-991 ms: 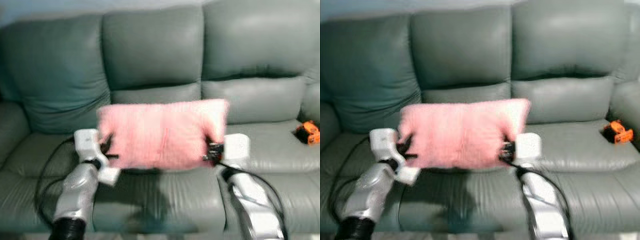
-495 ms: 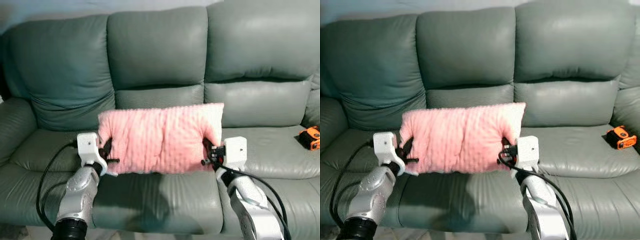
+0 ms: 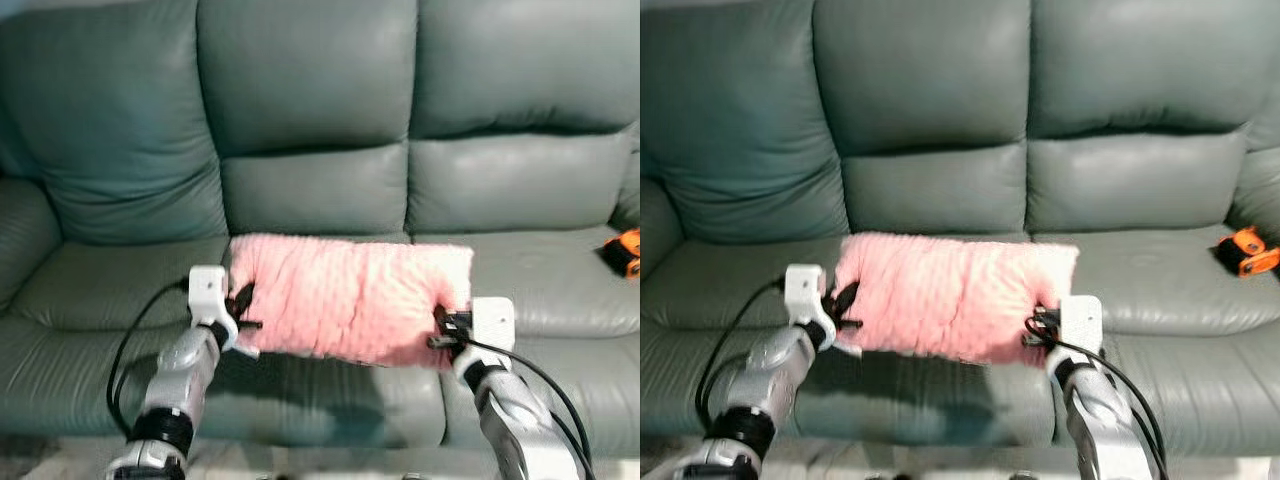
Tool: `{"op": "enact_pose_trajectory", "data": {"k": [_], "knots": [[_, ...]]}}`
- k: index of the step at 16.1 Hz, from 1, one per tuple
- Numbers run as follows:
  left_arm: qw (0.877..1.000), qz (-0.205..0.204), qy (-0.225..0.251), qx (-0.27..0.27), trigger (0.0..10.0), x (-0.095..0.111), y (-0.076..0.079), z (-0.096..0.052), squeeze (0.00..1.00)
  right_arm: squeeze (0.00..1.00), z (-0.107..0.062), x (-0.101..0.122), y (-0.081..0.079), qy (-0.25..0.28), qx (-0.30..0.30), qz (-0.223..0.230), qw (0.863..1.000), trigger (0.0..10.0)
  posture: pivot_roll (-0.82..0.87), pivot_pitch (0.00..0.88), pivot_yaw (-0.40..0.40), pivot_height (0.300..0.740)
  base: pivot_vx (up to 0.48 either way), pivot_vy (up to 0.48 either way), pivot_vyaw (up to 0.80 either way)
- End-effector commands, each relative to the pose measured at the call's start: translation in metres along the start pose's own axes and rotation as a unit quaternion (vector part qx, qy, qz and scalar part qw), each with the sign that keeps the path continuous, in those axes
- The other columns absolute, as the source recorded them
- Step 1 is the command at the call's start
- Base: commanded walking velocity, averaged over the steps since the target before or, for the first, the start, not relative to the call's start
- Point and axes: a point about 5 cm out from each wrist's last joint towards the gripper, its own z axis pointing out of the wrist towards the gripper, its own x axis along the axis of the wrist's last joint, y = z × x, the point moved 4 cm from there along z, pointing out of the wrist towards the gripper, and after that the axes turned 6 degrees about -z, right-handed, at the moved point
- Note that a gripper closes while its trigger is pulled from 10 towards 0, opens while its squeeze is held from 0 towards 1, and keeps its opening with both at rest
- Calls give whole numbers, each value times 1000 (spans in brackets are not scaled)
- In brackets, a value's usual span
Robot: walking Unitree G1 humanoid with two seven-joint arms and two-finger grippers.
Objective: Move the pillow to the sofa
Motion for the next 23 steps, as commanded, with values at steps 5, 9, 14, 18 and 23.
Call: {"op": "enact_pose_trajectory", "data": {"k": [5, 9, 14, 18, 23], "knots": [[998, 52, -11, 28, 10000, 1, -14, 5, 0, 0, 8, -12, 6, -15, 14, 25, 999, 10000, -194, 334, 128, 740, 0, 0, 0], [993, 80, -5, 85, 10000, 19, -28, 12, 0, 0, 31, -8, 6, -15, 50, 20, 998, 10000, -199, 392, 116, 740, 0, 0, 0], [983, 83, 41, 156, 10000, 73, -54, 15, 0, 0, 60, 37, -15, 54, 90, 37, 994, 10000, -199, 431, 112, 740, 0, 0, 0], [980, 68, 62, 177, 10000, 94, -65, 13, 0, 0, 68, 47, -36, 71, 117, 37, 990, 10000, -192, 443, 108, 740, 0, 0, 0], [982, 45, 60, 172, 10000, 88, -60, 15, 1000, 1000, 71, 50, -32, 83, 100, 30, 991, 10000, -194, 451, 105, 740, 0, 0, 0]]}}
